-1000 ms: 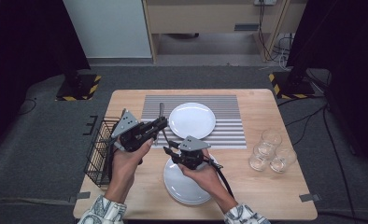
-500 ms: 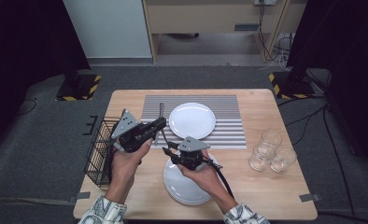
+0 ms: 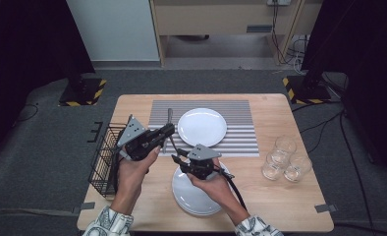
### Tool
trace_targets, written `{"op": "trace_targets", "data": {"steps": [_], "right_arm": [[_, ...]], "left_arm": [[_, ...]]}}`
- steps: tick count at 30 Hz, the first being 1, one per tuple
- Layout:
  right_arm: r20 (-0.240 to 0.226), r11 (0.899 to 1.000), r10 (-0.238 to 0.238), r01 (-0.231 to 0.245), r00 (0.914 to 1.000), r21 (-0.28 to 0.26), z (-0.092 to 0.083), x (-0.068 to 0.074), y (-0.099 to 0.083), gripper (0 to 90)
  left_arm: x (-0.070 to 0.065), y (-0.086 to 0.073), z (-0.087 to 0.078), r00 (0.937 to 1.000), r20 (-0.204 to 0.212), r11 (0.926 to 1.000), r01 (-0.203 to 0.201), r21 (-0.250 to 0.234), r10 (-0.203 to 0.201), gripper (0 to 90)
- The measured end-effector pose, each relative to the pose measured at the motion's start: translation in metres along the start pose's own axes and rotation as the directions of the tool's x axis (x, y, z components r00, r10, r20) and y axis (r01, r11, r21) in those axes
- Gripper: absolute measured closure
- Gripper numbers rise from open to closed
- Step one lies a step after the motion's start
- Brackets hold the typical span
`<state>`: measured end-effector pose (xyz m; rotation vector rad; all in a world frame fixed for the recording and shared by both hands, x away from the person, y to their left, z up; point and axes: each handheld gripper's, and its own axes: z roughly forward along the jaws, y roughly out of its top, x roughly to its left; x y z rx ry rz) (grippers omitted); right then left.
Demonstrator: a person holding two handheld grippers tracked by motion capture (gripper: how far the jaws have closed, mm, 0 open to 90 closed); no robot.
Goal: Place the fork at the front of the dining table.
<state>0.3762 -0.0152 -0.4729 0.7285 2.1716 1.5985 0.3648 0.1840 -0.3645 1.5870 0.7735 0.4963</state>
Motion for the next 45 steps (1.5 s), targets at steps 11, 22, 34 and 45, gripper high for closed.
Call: {"op": "trace_targets", "data": {"steps": [11,22,34,45], "right_arm": [[0.02,1.0,0.013,-0.013,0.9997,-0.009,-0.0023,-0.0018,-0.0026,67.7],[0.017,1.0,0.017,-0.017,0.9997,-0.001,-0.0034,-0.0033,-0.0023,68.1],[0.012,1.0,0.032,-0.032,0.9994,-0.001,-0.0048,-0.0052,-0.0023,68.2],[0.012,0.999,0.041,-0.041,0.9991,0.0,-0.0052,-0.0068,-0.0025,68.2]], "left_arm": [[0.001,-0.0018,0.0011,0.9998,-0.016,0.9999,0.015,-0.003,-0.016,84.2],[0.0022,-0.0036,0.0027,1.0,0.0,0.9999,0.009,-0.008,-0.009,81.7],[0.0009,-0.0046,0.005,1.0,-0.003,0.9998,-0.007,-0.021,0.007,71.0],[0.0023,-0.0057,0.0064,0.9996,-0.024,0.9994,-0.017,-0.03,0.016,58.8]]}}
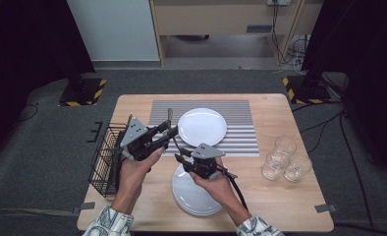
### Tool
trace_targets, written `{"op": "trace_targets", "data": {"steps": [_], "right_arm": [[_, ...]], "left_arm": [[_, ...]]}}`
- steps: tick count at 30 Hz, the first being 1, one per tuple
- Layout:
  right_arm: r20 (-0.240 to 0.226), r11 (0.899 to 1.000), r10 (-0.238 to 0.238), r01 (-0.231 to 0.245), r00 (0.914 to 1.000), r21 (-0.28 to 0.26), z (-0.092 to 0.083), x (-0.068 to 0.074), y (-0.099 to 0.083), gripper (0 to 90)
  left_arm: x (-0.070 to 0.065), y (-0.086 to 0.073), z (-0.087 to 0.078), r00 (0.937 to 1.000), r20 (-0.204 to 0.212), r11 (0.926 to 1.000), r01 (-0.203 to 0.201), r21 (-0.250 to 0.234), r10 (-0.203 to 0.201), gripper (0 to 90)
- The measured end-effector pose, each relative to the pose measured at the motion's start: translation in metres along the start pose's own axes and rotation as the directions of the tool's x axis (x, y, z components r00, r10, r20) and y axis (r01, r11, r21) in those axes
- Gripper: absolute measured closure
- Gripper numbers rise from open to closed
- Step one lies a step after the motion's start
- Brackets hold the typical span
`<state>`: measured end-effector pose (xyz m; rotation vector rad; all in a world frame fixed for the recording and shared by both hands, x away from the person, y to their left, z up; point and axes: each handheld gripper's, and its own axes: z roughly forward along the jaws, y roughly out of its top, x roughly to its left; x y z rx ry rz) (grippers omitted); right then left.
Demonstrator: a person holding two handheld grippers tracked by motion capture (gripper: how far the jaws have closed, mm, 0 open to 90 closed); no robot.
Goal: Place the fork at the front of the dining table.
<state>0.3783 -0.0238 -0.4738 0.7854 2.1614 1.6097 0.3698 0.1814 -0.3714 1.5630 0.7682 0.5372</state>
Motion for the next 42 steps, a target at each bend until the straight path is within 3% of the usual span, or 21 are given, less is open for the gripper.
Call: {"op": "trace_targets", "data": {"steps": [10,20,32,42], "right_arm": [[0.011,1.0,0.008,-0.008,0.9999,-0.003,-0.003,-0.003,0.001,68.3],[0.048,1.0,0.016,-0.016,0.9987,-0.006,-0.012,-0.014,0.004,68.3],[0.097,1.0,0.03,-0.029,0.9948,-0.009,-0.026,-0.03,0.006,68.2],[0.146,0.999,0.045,-0.044,0.9883,-0.013,-0.04,-0.045,0.007,68.2]], "left_arm": [[0.001,-0.002,0.001,0.9997,-0.024,1.0,-0.005,-0.001,0.005,43.1],[0.003,-0.006,-0.003,0.9991,-0.041,0.9998,0.005,0.017,-0.004,30.2],[0.001,-0.012,0.001,0.999,-0.043,0.9987,0.016,0.048,-0.014,20.1],[0.001,-0.027,0.006,0.9993,-0.037,0.9953,0.012,0.096,-0.008,16.4]]}}
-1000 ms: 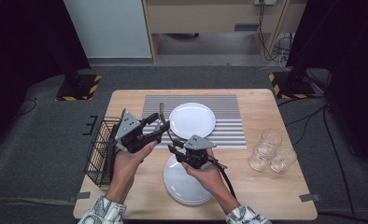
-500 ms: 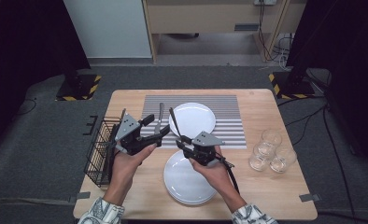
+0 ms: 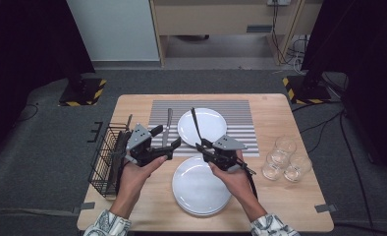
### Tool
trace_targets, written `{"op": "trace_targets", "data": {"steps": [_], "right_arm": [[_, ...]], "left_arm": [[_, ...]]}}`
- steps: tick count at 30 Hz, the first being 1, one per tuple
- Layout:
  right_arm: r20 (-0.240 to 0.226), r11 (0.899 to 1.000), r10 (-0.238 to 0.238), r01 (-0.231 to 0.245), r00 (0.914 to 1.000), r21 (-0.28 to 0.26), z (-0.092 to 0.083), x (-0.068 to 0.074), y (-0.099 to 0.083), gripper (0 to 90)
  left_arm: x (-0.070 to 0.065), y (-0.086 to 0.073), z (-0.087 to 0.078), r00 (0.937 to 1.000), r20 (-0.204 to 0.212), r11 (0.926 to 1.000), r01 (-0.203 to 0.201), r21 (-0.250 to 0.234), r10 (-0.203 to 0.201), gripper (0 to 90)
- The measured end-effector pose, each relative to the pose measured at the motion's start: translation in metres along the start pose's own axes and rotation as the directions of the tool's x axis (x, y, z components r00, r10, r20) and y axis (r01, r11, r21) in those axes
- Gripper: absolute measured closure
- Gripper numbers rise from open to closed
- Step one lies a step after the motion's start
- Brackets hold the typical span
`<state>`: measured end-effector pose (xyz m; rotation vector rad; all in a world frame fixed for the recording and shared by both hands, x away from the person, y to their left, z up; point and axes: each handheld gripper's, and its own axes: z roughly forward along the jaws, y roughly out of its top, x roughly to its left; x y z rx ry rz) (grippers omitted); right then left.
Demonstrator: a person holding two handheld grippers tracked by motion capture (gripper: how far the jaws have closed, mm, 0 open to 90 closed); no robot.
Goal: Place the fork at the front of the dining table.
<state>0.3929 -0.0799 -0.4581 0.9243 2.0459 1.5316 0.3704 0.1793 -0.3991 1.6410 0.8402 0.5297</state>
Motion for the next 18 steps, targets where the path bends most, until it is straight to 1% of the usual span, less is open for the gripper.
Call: {"op": "trace_targets", "data": {"steps": [5,10,18], "right_arm": [[0.041,1.0,0.022,-0.022,0.9989,0.004,-0.005,-0.011,-0.001,68.2],[0.081,0.999,0.041,-0.042,0.9959,0.003,-0.011,-0.023,-0.002,68.3],[0.143,0.997,0.077,-0.079,0.9867,0.008,-0.02,-0.041,-0.004,68.2]], "left_arm": [[-0.004,-0.011,0.006,0.9999,0.014,0.9995,-0.008,0.032,0.008,15.5],[-0.007,-0.017,0.011,0.9998,0.019,0.9988,-0.01,0.048,0.009,14.9],[-0.008,-0.025,0.013,0.9997,0.023,0.9977,-0.006,0.068,0.005,14.5]]}}
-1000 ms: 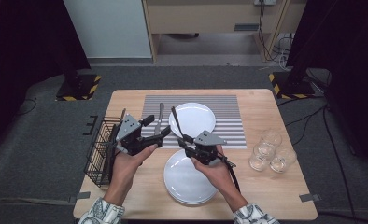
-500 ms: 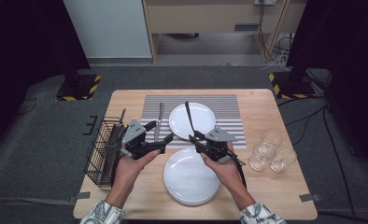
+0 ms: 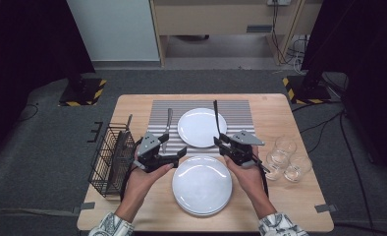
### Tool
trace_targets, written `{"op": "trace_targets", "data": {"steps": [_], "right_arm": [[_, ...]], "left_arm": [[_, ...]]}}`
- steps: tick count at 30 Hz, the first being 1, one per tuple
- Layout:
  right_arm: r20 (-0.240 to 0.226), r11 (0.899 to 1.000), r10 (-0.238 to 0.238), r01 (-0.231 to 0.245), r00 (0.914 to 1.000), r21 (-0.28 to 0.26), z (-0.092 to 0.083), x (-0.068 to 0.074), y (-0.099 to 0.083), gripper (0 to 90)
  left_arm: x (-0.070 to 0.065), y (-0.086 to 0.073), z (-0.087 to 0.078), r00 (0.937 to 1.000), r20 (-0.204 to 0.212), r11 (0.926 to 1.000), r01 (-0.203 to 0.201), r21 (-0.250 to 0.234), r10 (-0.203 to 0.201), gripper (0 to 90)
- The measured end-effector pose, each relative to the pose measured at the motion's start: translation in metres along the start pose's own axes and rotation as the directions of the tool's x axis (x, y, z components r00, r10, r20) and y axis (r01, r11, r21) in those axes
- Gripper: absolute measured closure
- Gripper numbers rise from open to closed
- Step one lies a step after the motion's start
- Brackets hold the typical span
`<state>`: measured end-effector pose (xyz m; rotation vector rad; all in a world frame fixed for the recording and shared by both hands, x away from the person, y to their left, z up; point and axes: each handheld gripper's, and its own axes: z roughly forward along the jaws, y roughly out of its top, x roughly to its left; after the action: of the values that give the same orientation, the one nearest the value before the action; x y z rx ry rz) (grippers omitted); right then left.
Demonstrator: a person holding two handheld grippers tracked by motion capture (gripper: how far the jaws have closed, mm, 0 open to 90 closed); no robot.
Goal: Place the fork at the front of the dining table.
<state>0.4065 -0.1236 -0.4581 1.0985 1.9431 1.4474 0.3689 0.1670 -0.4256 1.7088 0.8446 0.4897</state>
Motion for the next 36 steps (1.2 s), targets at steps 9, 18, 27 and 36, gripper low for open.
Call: {"op": "trace_targets", "data": {"steps": [9,18,27,36], "right_arm": [[0.055,0.999,0.035,-0.036,0.9979,0.015,-0.001,-0.012,-0.001,68.2],[0.078,0.999,0.039,-0.04,0.9962,0.022,0.001,-0.016,-0.001,68.3],[0.1,0.998,0.058,-0.06,0.9933,0.012,-0.004,-0.025,0.002,68.2],[0.137,0.997,0.074,-0.076,0.9878,0.011,-0.003,-0.034,0.01,68.3]], "left_arm": [[0.001,-0.004,0.0,0.9999,0.007,0.9999,0.012,0.007,-0.012,11.4],[-0.001,-0.011,0.005,1.0,0.008,0.9995,0.001,0.032,-0.001,8.8],[-0.001,-0.018,0.008,1.0,-0.004,0.9986,0.001,0.052,-0.001,8.0],[0.001,-0.024,0.008,0.9997,-0.015,0.9985,0.018,0.051,-0.017,7.7]]}}
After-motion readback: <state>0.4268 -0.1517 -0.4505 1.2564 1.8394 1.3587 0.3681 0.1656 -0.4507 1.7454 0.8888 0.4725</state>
